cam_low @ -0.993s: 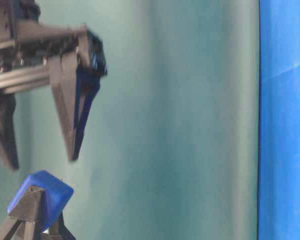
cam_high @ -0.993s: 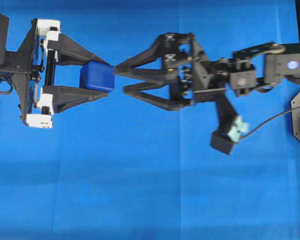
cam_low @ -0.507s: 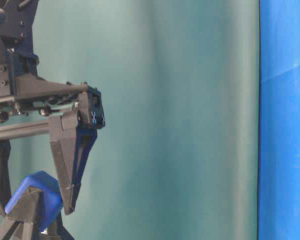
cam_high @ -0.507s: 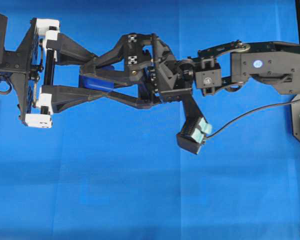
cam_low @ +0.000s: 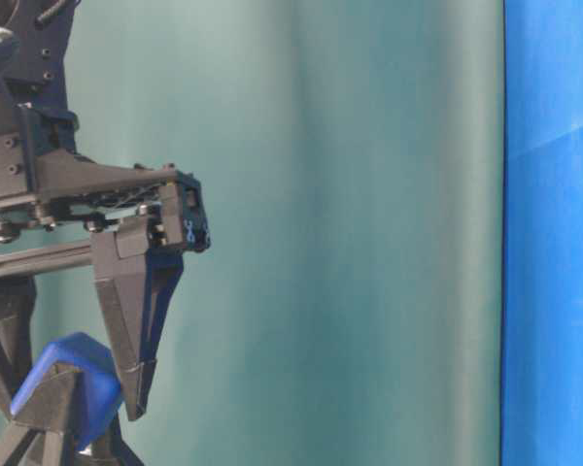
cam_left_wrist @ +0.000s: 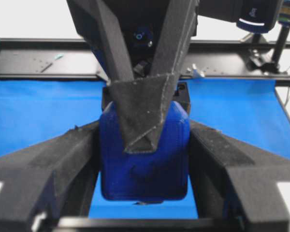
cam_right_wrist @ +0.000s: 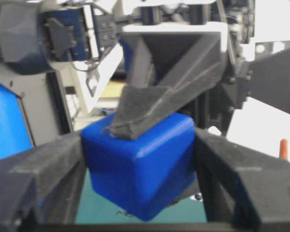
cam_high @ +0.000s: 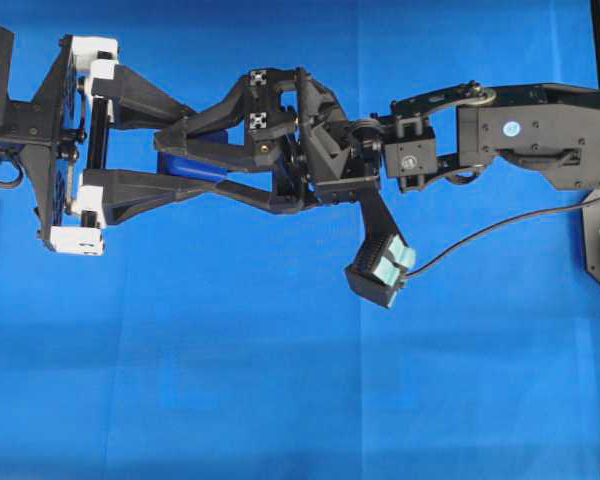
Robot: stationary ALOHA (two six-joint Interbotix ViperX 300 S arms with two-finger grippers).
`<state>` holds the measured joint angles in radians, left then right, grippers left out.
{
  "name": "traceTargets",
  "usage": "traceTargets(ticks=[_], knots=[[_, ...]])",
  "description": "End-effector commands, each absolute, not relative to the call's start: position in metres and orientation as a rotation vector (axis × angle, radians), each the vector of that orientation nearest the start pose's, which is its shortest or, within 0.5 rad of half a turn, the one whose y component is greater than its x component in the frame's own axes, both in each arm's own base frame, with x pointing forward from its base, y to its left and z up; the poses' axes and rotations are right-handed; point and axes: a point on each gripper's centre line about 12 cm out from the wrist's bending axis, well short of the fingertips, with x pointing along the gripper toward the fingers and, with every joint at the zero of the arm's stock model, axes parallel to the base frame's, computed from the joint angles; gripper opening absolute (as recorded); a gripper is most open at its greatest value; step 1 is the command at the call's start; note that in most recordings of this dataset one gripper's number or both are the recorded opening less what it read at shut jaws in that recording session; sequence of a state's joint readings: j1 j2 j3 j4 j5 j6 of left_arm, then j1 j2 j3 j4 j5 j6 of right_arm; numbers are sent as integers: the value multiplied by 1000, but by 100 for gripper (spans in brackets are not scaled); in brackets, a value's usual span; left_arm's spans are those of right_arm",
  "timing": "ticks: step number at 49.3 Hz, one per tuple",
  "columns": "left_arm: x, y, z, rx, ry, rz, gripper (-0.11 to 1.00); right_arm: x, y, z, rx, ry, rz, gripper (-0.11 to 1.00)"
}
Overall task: Handover the blue block to the right arm after grasping it with the left arm, then place it in the designated position.
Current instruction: 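Reach the right gripper to the cube and close on it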
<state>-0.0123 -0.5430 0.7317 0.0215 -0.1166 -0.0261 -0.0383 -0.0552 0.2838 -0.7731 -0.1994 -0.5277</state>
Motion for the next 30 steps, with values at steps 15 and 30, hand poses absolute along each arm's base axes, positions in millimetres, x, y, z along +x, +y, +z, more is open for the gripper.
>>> traceTargets(ticks=[15,30], knots=[[304,-4,362,-5,37,-13,46,453,-8,372,-1260,-12,96,56],[306,-4,357,-7,71,-14,46,453,-8,371,-1244,-8,96,56]])
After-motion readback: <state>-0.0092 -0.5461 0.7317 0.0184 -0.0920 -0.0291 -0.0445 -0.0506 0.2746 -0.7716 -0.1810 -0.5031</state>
